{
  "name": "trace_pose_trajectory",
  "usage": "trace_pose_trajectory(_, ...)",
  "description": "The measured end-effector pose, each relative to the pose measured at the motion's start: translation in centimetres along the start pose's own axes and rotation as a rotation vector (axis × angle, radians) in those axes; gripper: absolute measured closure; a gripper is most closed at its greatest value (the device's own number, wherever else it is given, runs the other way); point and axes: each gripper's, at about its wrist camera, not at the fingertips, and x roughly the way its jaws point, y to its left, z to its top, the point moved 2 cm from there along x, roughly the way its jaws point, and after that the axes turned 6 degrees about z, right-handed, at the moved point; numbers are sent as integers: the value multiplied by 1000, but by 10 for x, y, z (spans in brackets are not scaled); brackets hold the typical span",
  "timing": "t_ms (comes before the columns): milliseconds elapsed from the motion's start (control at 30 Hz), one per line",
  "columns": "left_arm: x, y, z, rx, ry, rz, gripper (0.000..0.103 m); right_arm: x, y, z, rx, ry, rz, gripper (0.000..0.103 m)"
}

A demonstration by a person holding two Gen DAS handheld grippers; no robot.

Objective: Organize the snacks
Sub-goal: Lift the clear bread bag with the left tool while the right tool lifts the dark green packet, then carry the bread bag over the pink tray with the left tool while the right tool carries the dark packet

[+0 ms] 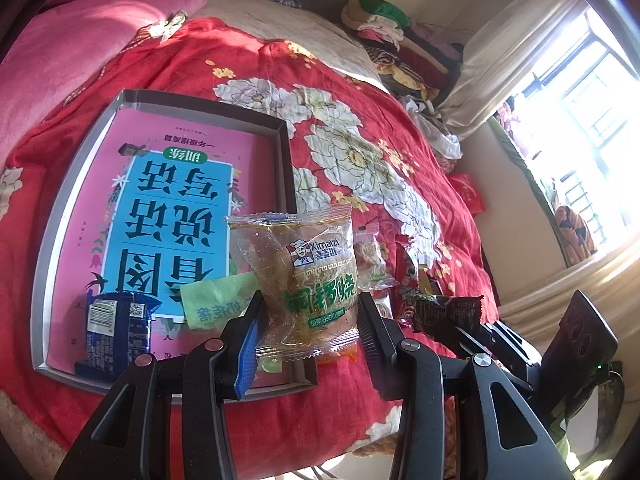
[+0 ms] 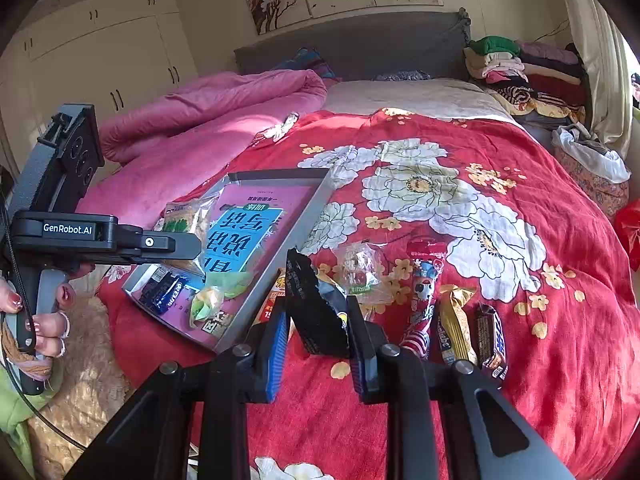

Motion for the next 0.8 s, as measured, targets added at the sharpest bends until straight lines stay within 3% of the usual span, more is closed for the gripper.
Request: trace_pose_trajectory(800, -52, 59, 10, -107, -121, 62, 57, 12, 49, 11, -61, -2, 95, 75)
